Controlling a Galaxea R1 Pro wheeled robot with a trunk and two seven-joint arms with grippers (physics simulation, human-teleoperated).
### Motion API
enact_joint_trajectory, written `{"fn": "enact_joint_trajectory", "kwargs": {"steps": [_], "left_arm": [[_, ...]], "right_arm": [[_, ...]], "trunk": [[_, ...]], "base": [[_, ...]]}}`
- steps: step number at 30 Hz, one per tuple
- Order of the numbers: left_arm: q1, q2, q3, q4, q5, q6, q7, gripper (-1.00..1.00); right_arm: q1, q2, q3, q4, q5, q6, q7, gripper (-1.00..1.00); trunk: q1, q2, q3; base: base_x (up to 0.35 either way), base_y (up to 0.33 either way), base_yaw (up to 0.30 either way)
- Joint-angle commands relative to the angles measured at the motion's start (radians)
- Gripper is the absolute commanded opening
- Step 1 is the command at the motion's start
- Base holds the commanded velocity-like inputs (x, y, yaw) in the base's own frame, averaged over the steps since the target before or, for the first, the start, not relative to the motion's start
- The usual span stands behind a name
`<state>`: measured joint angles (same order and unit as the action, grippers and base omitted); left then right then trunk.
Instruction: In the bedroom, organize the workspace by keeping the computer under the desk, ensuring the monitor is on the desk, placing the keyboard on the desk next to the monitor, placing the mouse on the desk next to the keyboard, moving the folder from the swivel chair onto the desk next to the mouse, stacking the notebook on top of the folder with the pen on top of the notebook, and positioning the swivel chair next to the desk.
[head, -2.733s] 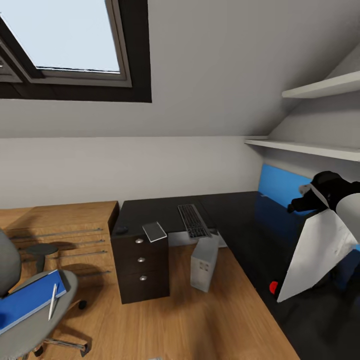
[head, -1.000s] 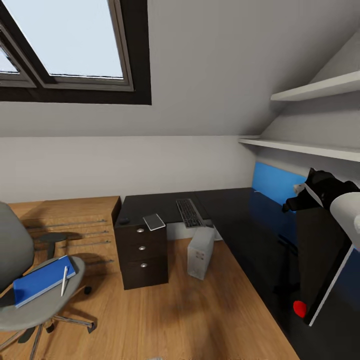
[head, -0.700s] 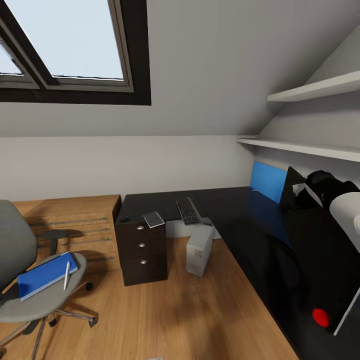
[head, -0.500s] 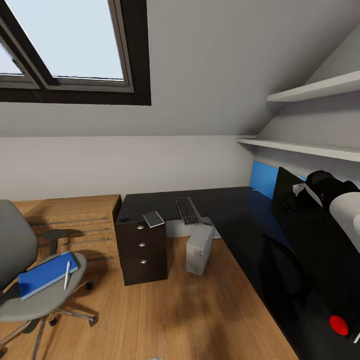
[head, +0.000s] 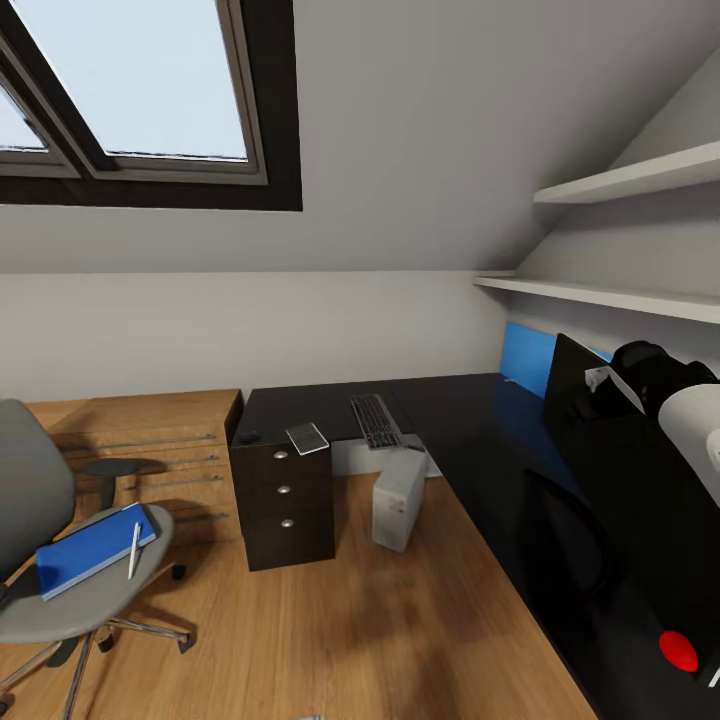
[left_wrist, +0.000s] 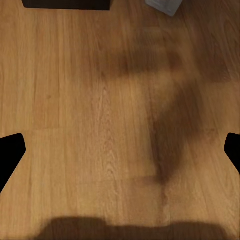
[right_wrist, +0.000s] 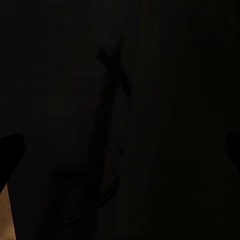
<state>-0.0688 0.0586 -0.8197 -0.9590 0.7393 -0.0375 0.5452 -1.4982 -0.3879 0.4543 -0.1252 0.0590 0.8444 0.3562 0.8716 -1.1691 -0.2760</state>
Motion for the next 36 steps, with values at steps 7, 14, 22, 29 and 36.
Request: {"fn": "enact_joint_trajectory", "kwargs": {"steps": [7, 14, 22, 29, 36], "left_arm": [[-0.002, 0.0, -0.006, -0.001, 0.009, -0.004, 0.007, 1.0], [-0.002, 0.001, -0.006, -0.001, 0.008, -0.004, 0.007, 1.0], [-0.002, 0.001, -0.006, 0.0, 0.011, -0.004, 0.007, 1.0], [-0.002, 0.001, -0.005, 0.0, 0.013, -0.004, 0.007, 1.0], [-0.002, 0.001, -0.004, 0.0, 0.015, -0.003, 0.007, 1.0]], "right_arm": [[0.0, 0.005, -0.001, -0.035, 0.004, -0.004, 0.006, 1.0], [0.0, 0.008, -0.029, -0.242, -0.002, 0.025, 0.004, 1.0], [0.0, 0.001, -0.157, -0.549, 0.0, 0.189, 0.001, 1.0], [0.0, -0.018, -0.162, -0.588, 0.001, 0.203, 0.003, 1.0], [0.001, -0.021, -0.163, -0.587, 0.0, 0.203, 0.004, 1.0]], "trunk": [[0.0, -0.001, -0.001], [0.0, -0.001, -0.001], [0.0, -0.001, -0.001], [0.0, -0.001, -0.001], [0.0, -0.001, -0.001]], "base": [[0.0, 0.0, 0.0], [0.0, 0.0, 0.0], [0.0, 0.0, 0.0], [-0.051, -0.084, 0.0], [-0.189, -0.261, 0.0]]}}
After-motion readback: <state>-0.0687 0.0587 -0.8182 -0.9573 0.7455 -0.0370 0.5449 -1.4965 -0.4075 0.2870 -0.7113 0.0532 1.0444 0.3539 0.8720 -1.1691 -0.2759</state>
